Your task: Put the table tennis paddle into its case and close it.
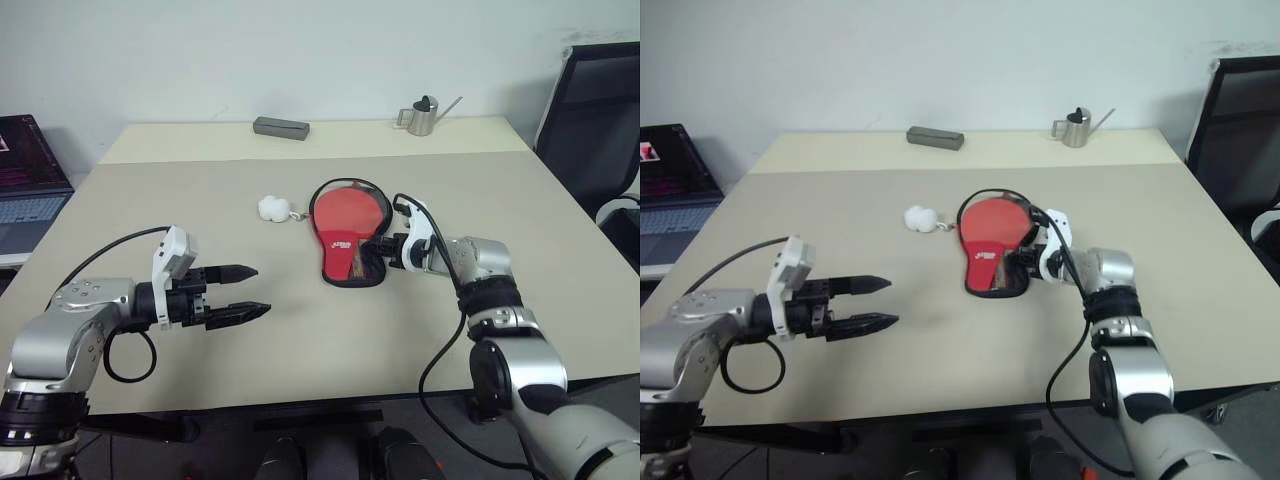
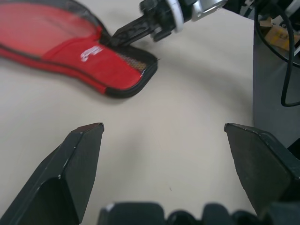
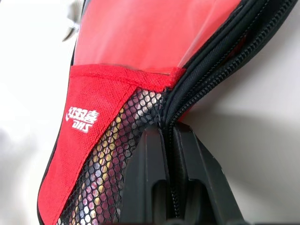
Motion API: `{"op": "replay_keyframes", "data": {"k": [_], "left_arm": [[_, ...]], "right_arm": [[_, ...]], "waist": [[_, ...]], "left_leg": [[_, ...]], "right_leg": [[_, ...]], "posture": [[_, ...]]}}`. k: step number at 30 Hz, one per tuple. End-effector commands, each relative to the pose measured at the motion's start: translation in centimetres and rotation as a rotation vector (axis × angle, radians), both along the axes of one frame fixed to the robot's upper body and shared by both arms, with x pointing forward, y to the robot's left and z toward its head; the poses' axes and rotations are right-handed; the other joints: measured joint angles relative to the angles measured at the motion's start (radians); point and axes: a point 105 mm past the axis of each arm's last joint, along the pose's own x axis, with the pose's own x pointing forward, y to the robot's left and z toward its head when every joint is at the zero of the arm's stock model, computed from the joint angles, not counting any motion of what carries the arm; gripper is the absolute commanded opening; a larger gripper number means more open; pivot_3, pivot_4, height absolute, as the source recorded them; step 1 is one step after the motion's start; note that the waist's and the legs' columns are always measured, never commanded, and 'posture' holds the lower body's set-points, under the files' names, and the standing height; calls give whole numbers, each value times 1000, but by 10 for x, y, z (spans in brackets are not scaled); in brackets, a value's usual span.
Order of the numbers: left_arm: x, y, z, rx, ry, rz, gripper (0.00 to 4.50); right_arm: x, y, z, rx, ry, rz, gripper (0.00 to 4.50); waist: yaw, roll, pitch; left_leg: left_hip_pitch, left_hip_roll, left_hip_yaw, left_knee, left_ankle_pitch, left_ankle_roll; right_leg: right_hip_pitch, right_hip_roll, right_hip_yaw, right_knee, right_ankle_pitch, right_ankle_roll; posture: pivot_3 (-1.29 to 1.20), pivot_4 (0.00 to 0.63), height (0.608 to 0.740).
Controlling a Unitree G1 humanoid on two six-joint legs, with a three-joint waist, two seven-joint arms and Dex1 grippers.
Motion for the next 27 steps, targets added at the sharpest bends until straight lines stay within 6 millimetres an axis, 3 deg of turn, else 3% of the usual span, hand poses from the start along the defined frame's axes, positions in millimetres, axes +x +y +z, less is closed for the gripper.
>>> {"op": "replay_keyframes", "data": {"k": [1, 8, 14, 27], "left_arm": [[-11, -6, 10, 1, -27, -43, 4500], [-29, -18, 4, 5, 22, -123, 4500], [-37, -23, 0, 18, 45, -175, 4500], [-35, -28, -1, 14, 65, -205, 4500]], "right_arm": [[-19, 4, 6, 10, 6, 41, 12], [-71, -6, -2, -4, 78, 61, 12], [-105, 0, -11, 14, 82, 88, 12], [-140, 13, -19, 76, 95, 77, 12]], "waist": [[1, 0, 0], [4, 0, 0], [4, 0, 0], [3, 0, 0]], "left_leg": [[0, 0, 0, 0, 0, 0], [0, 1, 0, 0, 0, 0], [0, 3, 0, 0, 0, 0], [1, 9, 1, -3, 0, 0]], "right_leg": [[0, 0, 0, 0, 0, 0], [0, 0, -1, 0, -2, -1], [0, 1, -1, 0, -5, 2], [-1, 6, -1, -1, -6, -2]], "posture": [[0, 150, 740], [0, 150, 740], [0, 150, 740], [0, 150, 740]]}}
